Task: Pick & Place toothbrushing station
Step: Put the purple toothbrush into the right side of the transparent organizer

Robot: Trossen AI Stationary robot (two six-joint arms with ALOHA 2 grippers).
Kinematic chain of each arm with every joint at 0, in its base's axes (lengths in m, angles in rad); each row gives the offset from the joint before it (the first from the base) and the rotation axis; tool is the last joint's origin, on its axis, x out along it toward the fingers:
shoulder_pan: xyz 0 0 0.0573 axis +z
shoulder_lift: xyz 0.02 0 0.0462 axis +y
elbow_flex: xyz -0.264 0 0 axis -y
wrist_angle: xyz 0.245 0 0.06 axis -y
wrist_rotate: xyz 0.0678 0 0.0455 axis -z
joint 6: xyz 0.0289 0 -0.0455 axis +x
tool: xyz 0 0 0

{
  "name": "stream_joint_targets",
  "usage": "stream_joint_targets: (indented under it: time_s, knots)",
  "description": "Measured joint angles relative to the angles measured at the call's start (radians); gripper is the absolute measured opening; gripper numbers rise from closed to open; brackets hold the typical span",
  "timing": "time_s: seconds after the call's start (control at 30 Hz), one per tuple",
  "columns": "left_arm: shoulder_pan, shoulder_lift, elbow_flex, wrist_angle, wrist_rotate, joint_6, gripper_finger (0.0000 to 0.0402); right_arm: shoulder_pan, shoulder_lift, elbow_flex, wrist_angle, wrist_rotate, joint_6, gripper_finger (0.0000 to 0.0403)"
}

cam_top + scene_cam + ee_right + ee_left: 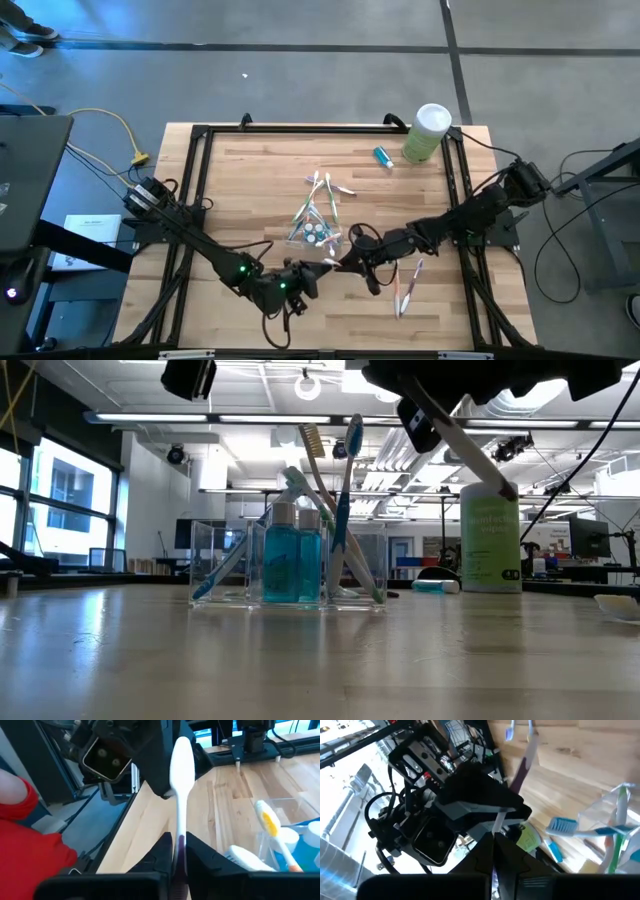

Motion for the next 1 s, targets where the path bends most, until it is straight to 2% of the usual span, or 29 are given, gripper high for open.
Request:
stream_joint_targets:
  time_s: [0.17,0.43,0.53,0.67,0.77,0.83,0.9,1.0]
  knots:
    - [-0.020,0.000,0.000,0.000,0.049,-0.063,0.0002,0.001,0.000,0.000,-0.002,-0.009,-0.010,0.0024]
    - [-0.058,0.000,-0.002,0.031,0.058,-0.088,0.0003,0.001,-0.001,0.000,-0.001,-0.002,-0.010,0.0022]
    - [-0.067,0.000,-0.002,0.031,0.054,-0.163,0.0003,0.001,-0.001,0.000,-0.001,-0.002,-0.020,0.0022]
    - [-0.088,0.000,-0.002,0.046,0.021,-0.431,0.0003,0.004,-0.001,0.000,0.004,0.041,-0.085,0.0022]
    - [-0.097,0.000,-0.002,0.090,-0.009,-0.792,0.0003,0.017,-0.001,0.000,0.030,0.125,-0.187,0.0022]
    - [-0.101,0.000,-0.002,0.104,-0.067,-1.026,0.0003,0.030,-0.001,0.000,0.058,0.205,-0.263,0.0022]
    - [-0.100,0.000,-0.002,0.094,-0.150,-1.114,0.0003,0.043,-0.001,0.000,0.088,0.314,-0.320,0.0022]
    - [-0.104,0.000,-0.002,0.081,-0.311,-1.091,0.0003,0.061,-0.001,0.000,0.152,0.459,-0.403,0.0022]
